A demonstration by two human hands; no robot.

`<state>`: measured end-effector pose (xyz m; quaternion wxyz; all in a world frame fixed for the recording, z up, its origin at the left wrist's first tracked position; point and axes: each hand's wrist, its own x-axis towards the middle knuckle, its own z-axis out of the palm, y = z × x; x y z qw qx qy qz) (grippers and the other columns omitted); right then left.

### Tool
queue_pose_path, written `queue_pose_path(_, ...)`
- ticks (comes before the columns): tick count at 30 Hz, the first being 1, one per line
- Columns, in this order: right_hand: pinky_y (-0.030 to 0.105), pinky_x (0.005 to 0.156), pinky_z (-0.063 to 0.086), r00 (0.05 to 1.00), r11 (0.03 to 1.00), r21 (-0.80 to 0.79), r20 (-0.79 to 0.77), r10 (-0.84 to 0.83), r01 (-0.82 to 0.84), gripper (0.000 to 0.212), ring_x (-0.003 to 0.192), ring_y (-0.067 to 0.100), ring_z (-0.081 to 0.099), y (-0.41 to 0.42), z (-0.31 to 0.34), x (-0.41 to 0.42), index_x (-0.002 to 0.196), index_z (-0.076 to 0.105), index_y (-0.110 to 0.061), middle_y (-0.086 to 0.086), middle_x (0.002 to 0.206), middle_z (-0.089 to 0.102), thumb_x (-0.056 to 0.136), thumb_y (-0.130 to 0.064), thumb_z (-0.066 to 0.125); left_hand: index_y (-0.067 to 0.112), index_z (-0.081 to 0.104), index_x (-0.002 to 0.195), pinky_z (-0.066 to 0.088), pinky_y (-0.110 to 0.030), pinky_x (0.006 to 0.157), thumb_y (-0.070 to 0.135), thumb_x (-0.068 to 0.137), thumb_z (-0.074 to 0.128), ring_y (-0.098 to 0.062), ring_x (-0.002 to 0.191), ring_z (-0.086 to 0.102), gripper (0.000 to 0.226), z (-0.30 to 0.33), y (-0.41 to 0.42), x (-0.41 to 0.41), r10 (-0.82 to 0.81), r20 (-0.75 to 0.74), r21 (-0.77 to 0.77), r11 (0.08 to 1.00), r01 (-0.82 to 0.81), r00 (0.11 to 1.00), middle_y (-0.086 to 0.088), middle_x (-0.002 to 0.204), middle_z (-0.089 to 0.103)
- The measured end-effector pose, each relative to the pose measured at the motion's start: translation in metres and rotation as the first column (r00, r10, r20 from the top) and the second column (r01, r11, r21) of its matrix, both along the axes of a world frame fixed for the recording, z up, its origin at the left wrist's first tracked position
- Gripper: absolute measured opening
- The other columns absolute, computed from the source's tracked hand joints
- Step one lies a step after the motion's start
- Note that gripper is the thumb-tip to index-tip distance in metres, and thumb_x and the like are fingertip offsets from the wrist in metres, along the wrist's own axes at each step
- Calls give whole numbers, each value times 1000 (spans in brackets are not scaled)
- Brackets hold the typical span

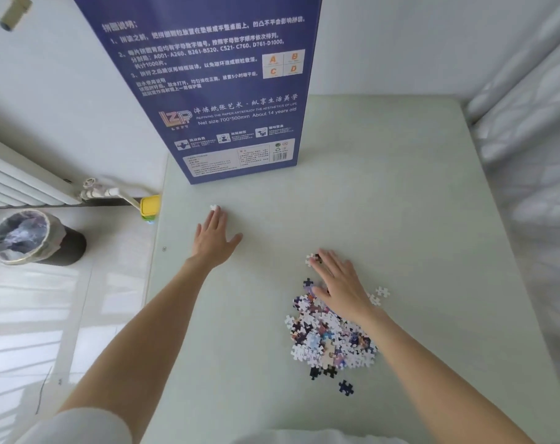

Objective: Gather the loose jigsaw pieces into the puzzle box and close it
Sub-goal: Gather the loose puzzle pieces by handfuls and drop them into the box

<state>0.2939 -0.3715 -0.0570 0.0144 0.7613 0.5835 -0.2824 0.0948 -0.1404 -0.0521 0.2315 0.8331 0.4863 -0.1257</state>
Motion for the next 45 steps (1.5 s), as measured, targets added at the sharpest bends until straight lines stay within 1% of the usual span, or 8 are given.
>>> queue_pose_path(6, 50, 112, -12, 998, 998, 21, -15, 67, -66, 60, 141, 22, -20, -46, 3, -9, 140, 17, -51, -5, 153, -18, 83, -69, 10, 35, 14, 147, -3, -43, 117, 56, 93, 33, -12, 144, -5, 61, 6, -126, 17, -350, 85, -26, 935, 353, 933, 8, 157, -3)
queue_pose_path(11, 57, 113, 10, 970, 950, 200, -103, -222, 238, 60, 143, 25, 5, -102, 14, 4, 141, 28, -39, 1, 155, 12, 88, -47, 53, 38, 39, 135, 26, -37, 114, 44, 91, 50, -13, 135, 34, 45, 18, -200, 22, -288, 285, -66, 946, 318, 914, 10, 144, 40)
queue_pose_path(15, 53, 110, 18, 878, 877, -22, 21, -479, 479, 110, 141, 32, 3, -129, 24, 18, 148, 4, -30, 9, 155, -2, 66, -64, 69, 26, 17, 146, 37, -38, 106, 53, 74, 69, -20, 132, 31, 93, 18, -215, 16, -107, 211, -108, 985, 132, 972, -2, 147, 27)
queue_pose_path(20, 46, 102, 38, 957, 955, -56, -4, -292, 291, 123, 132, 28, 18, -122, 20, -20, 147, 2, -30, 7, 149, 5, 55, -61, 77, 21, -8, 148, 44, -40, 97, 54, 52, 83, -27, 129, 21, 135, 15, -235, 18, -188, 2, -145, 972, 186, 982, -8, 143, 12)
queue_pose_path(27, 32, 78, 51, 972, 975, 70, -122, -200, 210, 100, 115, 25, 39, -101, 15, -42, 145, 15, -25, 8, 135, 25, 69, -21, 80, 30, 13, 146, 42, -33, 96, 25, 67, 81, -26, 118, 38, 104, 16, -240, 25, -51, 136, -195, 978, 77, 989, -7, 134, 31)
queue_pose_path(35, 32, 89, 46, 950, 969, 40, -214, -228, 242, 72, 112, 22, 51, -90, 16, -42, 133, 35, -18, 6, 125, 49, 74, -16, 76, 31, 37, 135, 40, -28, 88, 23, 73, 76, -23, 110, 51, 73, 20, -234, 29, 97, 200, -297, 954, -34, 975, -5, 122, 48)
queue_pose_path(41, 22, 78, 42, 894, 954, -30, -342, -289, 297, 69, 108, 21, 50, -88, 21, -42, 133, 38, -16, 7, 126, 38, 73, 6, 64, 19, 54, 120, 40, -25, 81, 22, 78, 72, -21, 104, 54, 45, 22, -233, 30, 157, 231, -290, 953, -86, 960, -4, 116, 54)
queue_pose_path(45, 25, 93, 38, 840, 942, -85, -432, -328, 324, 77, 122, 23, 41, -90, 26, -43, 141, 32, -20, 7, 135, 31, 75, -12, 71, 20, 60, 113, 36, -22, 77, 21, 78, 72, -15, 91, 51, 37, 22, -231, 29, 194, 264, -302, 947, -110, 945, -3, 112, 57)
